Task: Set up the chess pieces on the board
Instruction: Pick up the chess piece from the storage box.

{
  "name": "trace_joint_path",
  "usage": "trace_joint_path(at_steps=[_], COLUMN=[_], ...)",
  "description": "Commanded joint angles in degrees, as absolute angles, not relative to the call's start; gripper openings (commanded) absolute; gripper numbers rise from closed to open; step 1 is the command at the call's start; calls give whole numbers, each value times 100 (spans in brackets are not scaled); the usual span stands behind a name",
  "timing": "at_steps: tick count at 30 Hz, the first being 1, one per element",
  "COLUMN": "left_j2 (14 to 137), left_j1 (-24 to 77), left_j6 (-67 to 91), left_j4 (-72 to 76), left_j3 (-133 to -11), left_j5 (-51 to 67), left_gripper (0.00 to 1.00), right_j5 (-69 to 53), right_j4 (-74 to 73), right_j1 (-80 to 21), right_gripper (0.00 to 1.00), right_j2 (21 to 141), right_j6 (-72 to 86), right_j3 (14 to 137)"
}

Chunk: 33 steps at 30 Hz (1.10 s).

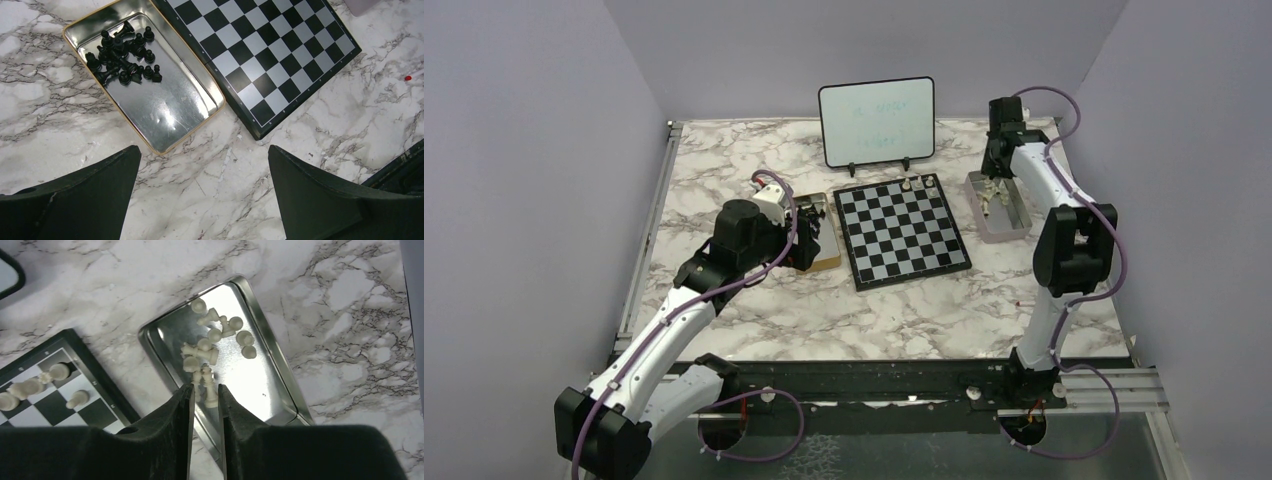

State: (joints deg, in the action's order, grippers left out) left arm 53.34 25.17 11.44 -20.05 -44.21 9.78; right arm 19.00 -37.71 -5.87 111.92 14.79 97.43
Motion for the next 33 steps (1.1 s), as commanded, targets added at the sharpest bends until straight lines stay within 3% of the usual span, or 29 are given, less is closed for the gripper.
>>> trace_joint_path(at_steps=[1, 19, 33], left_j2=[5210, 5356, 5446], left_j1=[2540, 2540, 2538], left_j6=[1112, 1085, 1072], left_j4=[-2031, -2030, -2014], left_j3=[-4386, -4403, -4421], left_j5=[873, 847, 882], left_gripper=[99, 99, 99], right_j5=[2024, 1922, 1889], right_j4=[-3432, -2231, -2170], right_j1=[-338, 132, 224], right_gripper=[29, 31, 36], right_j2=[11077, 11413, 11720], right_j6=[1600, 1488, 1256], right_j3=[9441, 8448, 8602])
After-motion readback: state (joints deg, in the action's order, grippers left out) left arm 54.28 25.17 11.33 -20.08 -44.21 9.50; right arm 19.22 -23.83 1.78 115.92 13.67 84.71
